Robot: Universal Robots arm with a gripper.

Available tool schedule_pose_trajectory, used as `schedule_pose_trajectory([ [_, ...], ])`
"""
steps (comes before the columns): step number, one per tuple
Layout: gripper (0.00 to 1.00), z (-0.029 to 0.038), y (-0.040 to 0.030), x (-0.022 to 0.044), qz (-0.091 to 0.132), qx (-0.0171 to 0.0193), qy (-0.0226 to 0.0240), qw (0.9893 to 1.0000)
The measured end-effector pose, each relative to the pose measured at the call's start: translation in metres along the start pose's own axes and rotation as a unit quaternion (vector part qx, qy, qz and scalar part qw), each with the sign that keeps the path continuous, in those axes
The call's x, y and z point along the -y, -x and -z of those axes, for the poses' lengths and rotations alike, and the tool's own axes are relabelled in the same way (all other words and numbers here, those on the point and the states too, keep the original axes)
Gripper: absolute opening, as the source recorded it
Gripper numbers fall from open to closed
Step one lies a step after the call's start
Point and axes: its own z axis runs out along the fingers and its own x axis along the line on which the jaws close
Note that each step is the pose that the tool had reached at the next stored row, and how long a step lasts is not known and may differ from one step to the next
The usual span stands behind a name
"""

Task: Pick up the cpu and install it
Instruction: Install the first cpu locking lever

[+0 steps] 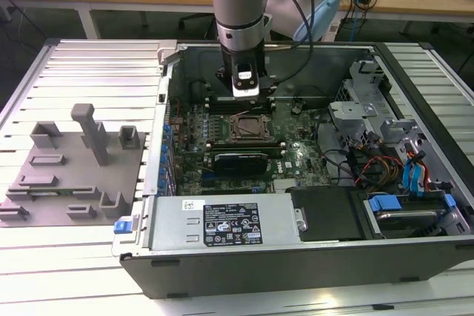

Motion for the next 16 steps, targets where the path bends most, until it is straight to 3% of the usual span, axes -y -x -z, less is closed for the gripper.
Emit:
schedule_pose_trajectory([
  [4, 0.11, -0.0054, 0.0081, -0.0046, 0.000, 0.0000, 0.0001, 1.0000],
  [16, 0.11, -0.0087, 0.0038, -0.0112, 0.000, 0.0000, 0.0002, 1.0000],
])
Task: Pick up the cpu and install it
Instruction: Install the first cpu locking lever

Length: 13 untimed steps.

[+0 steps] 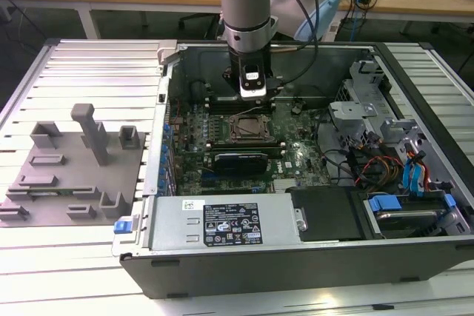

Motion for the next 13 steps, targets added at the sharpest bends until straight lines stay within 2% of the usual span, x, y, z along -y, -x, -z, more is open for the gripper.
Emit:
schedule_pose_trajectory([
  [7, 0.11, 0.0012, 0.0000, -0.0003, 0.000, 0.0000, 0.0000, 1.0000],
  [11, 0.11, 0.0102, 0.0007, -0.0021, 0.000, 0.0001, -0.0001, 1.0000],
  [13, 0.11, 0.0171, 0.0012, -0.0035, 0.000, 0.0000, -0.0001, 1.0000],
])
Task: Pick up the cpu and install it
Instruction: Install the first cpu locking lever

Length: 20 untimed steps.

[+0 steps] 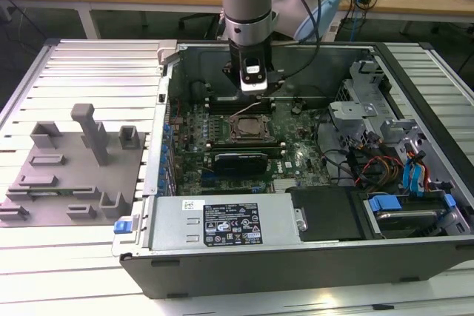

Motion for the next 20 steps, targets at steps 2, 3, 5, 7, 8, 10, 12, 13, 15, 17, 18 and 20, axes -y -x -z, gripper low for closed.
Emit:
schedule_pose_trajectory([
  [2, 0.11, 0.0058, 0.0004, -0.0012, 0.000, 0.0000, 0.0000, 1.0000],
  [3, 0.11, 0.0087, 0.0007, -0.0018, 0.000, 0.0000, 0.0001, 1.0000],
  [5, 0.11, 0.0145, 0.0011, -0.0030, 0.000, 0.0000, 0.0000, 1.0000],
  [7, 0.11, 0.0167, 0.0013, -0.0034, 0.000, 0.0000, 0.0000, 1.0000],
  [8, 0.11, 0.0173, 0.0013, -0.0036, 0.000, 0.0000, 0.0001, 1.0000],
  [10, 0.11, 0.0175, 0.0014, -0.0032, 0.000, 0.0000, 0.0000, 1.0000],
  [12, 0.11, 0.0177, 0.0029, -0.0006, 0.000, 0.0001, 0.0001, 1.0000],
  [13, 0.11, 0.0177, 0.0040, 0.0012, 0.000, 0.0001, 0.0001, 1.0000],
  [15, 0.11, 0.0160, 0.0067, 0.0062, 0.000, 0.0001, 0.0001, 1.0000],
  [17, 0.11, 0.0099, 0.0077, 0.0098, 0.000, 0.0007, 0.0005, 1.0000],
  [18, 0.11, 0.0082, 0.0077, 0.0104, 0.000, 0.0008, 0.0006, 1.0000],
  [20, 0.11, 0.0062, 0.0078, 0.0112, 0.000, 0.0008, 0.0005, 1.0000],
])
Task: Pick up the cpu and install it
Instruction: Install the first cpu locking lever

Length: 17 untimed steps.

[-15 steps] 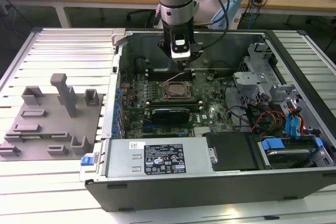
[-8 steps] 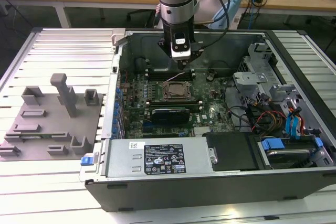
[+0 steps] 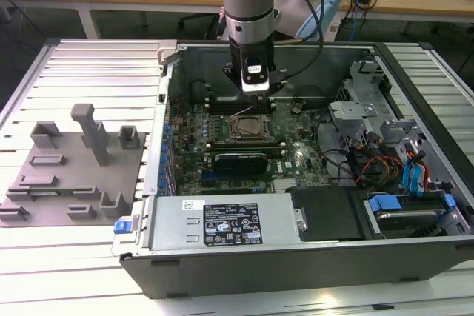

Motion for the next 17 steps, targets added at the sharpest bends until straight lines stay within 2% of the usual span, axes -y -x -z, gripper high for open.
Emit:
schedule_pose_trajectory([
  [3, 0.11, -0.0002, -0.0004, -0.0006, 0.000, -0.0001, 0.0001, 1.0000],
  [4, 0.11, -0.0031, -0.0040, -0.0029, 0.000, 0.0005, 0.0034, 1.0000],
  [5, 0.11, -0.0058, -0.0061, -0.0022, 0.000, 0.0015, 0.0041, 1.0000],
  [6, 0.11, -0.0100, -0.0116, -0.0001, 0.000, 0.0033, 0.0052, 1.0000],
  [7, 0.11, -0.0110, -0.0150, 0.0014, 0.000, 0.0037, 0.0055, 1.0000],
  [9, 0.11, -0.0119, -0.0173, 0.0026, 0.000, 0.0040, 0.0056, 1.0000],
  [13, 0.11, -0.0158, -0.0181, 0.0035, 0.000, 0.0045, 0.0049, 1.0000],
  [17, 0.11, -0.0189, -0.0184, 0.0041, 0.001, 0.0062, 0.0022, 1.0000],
])
